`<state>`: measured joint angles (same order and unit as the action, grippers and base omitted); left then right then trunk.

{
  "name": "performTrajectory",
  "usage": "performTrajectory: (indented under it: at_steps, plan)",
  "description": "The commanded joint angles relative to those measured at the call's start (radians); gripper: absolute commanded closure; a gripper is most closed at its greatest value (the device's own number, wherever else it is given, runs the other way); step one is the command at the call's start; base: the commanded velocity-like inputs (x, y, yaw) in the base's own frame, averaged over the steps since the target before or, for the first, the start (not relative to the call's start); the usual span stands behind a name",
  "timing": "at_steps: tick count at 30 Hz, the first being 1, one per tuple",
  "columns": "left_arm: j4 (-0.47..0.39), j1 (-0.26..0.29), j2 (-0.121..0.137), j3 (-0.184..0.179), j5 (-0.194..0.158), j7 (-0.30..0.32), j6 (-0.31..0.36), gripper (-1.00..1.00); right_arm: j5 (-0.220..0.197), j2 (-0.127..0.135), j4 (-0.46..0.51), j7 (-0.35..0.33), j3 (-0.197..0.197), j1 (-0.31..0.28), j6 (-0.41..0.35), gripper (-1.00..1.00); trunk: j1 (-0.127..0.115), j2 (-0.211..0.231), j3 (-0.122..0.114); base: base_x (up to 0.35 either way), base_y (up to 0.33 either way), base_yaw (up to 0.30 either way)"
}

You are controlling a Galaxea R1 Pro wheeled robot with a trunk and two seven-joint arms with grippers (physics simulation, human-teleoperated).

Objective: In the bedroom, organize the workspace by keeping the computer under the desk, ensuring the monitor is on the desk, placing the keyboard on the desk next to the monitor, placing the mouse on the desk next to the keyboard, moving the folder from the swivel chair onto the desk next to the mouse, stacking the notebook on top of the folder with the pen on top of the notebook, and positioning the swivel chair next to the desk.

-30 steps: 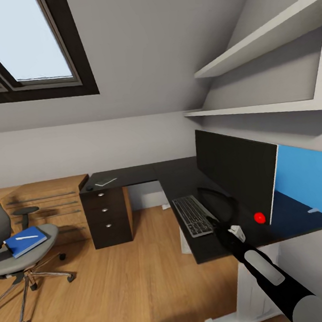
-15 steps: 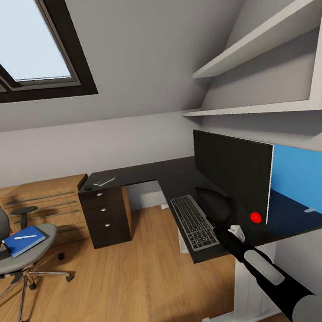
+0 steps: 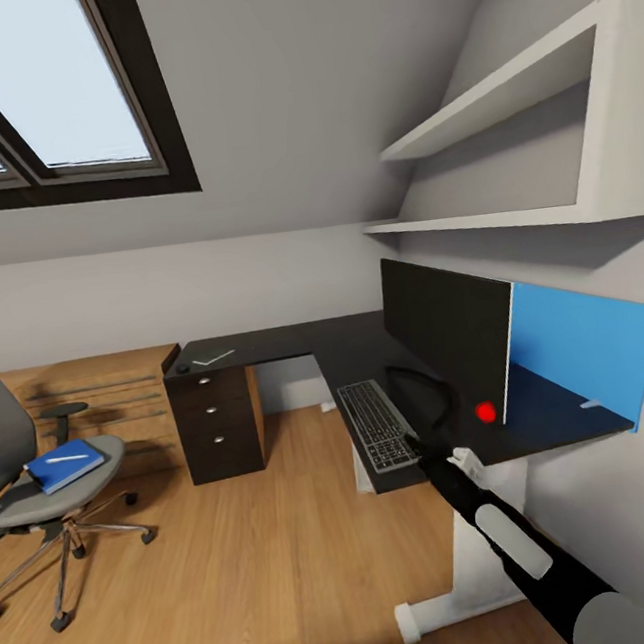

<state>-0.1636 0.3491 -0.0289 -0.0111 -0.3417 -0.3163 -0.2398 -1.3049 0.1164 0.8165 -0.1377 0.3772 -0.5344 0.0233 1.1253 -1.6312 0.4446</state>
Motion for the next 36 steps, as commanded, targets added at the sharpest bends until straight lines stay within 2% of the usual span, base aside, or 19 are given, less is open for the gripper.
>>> performTrajectory:
  at_steps: [1, 3, 6, 8, 11, 12, 13, 14, 15, 16, 18, 21, 22, 23, 24, 29, 31, 33, 36]
  plan:
    - [0.001, 0.001, 0.0, -0.001, -0.005, -0.003, -0.004, -1.0, 0.046, -0.012, -0.001, 0.0, 0.004, -0.001, 0.032, -1.0, -0.001, -0.001, 0.001, -0.335, -0.097, 0.0]
    - [0.001, 0.001, 0.0, -0.001, -0.005, -0.003, -0.003, -1.0, 0.141, -0.039, -0.001, 0.016, 0.003, -0.001, 0.077, -1.0, -0.001, -0.001, 0.001, -0.332, -0.116, 0.0]
    - [0.001, 0.001, 0.001, -0.002, -0.005, -0.003, -0.004, -1.0, 0.259, -0.091, -0.014, 0.069, 0.003, -0.001, 0.137, -1.0, -0.001, -0.001, 0.001, -0.318, -0.13, 0.0]
    - [0.001, 0.001, 0.001, -0.002, -0.005, -0.004, -0.005, -1.0, 0.303, -0.111, -0.029, 0.087, 0.003, -0.001, 0.166, -1.0, -0.001, -0.001, 0.001, -0.311, -0.108, 0.0]
    - [0.001, 0.001, 0.0, -0.003, -0.005, -0.004, -0.006, -1.0, 0.423, -0.164, -0.083, 0.119, 0.003, -0.001, 0.254, -1.0, -0.001, -0.001, 0.001, -0.303, -0.086, 0.0]
    - [0.001, 0.001, 0.0, -0.003, -0.005, -0.004, -0.006, -1.0, 0.447, -0.176, -0.094, 0.124, 0.003, -0.001, 0.272, -1.0, -0.001, -0.001, 0.001, -0.277, -0.057, 0.0]
    - [0.001, 0.001, 0.0, -0.003, -0.005, -0.004, -0.007, -1.0, 0.532, -0.21, -0.14, 0.15, 0.004, 0.0, 0.331, -1.0, -0.001, -0.001, 0.001, -0.182, -0.029, 0.0]
    - [0.001, 0.001, 0.0, -0.003, -0.005, -0.004, -0.007, -1.0, 0.557, -0.218, -0.159, 0.16, 0.004, 0.0, 0.348, -1.0, -0.001, -0.001, 0.001, -0.146, -0.023, 0.0]
    - [0.001, 0.001, 0.0, -0.003, -0.004, -0.003, -0.008, -1.0, 0.629, -0.239, -0.236, 0.191, 0.006, 0.0, 0.398, -1.0, -0.001, -0.001, 0.001, -0.06, -0.01, 0.0]
    - [0.001, 0.001, 0.0, -0.003, -0.004, -0.003, -0.008, -1.0, 0.657, -0.244, -0.272, 0.2, 0.006, 0.0, 0.42, -1.0, -0.001, -0.001, 0.001, -0.038, -0.006, 0.0]
    - [0.001, 0.0, 0.0, -0.004, -0.004, -0.003, -0.008, -1.0, 0.682, -0.248, -0.311, 0.206, 0.005, 0.001, 0.444, -1.0, -0.005, 0.006, -0.002, -0.028, -0.004, 0.0]
    - [0.001, 0.0, 0.0, -0.004, -0.004, -0.003, -0.008, -1.0, 0.736, -0.251, -0.43, 0.212, 0.005, 0.004, 0.517, -1.0, -0.016, 0.027, -0.011, -0.012, -0.002, 0.0]
    - [0.001, 0.0, 0.0, -0.004, -0.003, -0.003, -0.008, -1.0, 0.751, -0.252, -0.485, 0.213, 0.005, 0.005, 0.542, -1.0, -0.02, 0.034, -0.015, -0.005, -0.001, 0.0]
    - [0.001, 0.001, 0.0, -0.003, -0.003, -0.003, -0.005, -1.0, 0.773, -0.254, -0.662, 0.21, 0.006, 0.006, 0.575, -1.0, -0.024, 0.041, -0.018, -0.001, 0.0, 0.0]
    - [0.001, 0.001, 0.0, -0.003, -0.003, -0.003, -0.002, -1.0, 0.775, -0.254, -0.709, 0.21, 0.005, 0.006, 0.579, -1.0, -0.028, 0.048, -0.021, 0.0, 0.0, 0.0]
    - [0.002, 0.001, -0.001, -0.003, -0.003, -0.002, 0.013, -1.0, 0.776, -0.252, -0.806, 0.209, 0.002, 0.007, 0.556, -1.0, -0.047, 0.083, -0.036, 0.0, 0.0, 0.0]
    - [0.002, 0.001, -0.001, -0.004, -0.003, -0.001, 0.035, -1.0, 0.776, -0.25, -0.826, 0.209, -0.001, 0.019, 0.514, -1.0, -0.054, 0.097, -0.043, 0.0, 0.0, 0.0]
    - [0.002, 0.001, -0.001, -0.006, -0.003, 0.001, 0.114, -1.0, 0.782, -0.245, -0.835, 0.208, 0.0, 0.079, 0.468, -1.0, -0.062, 0.111, -0.049, 0.0, 0.0, 0.0]
    - [0.002, 0.001, 0.0, -0.007, -0.002, 0.004, 0.141, -1.0, 0.789, -0.242, -0.836, 0.207, 0.001, 0.11, 0.457, -1.0, -0.074, 0.132, -0.058, 0.0, 0.0, 0.0]
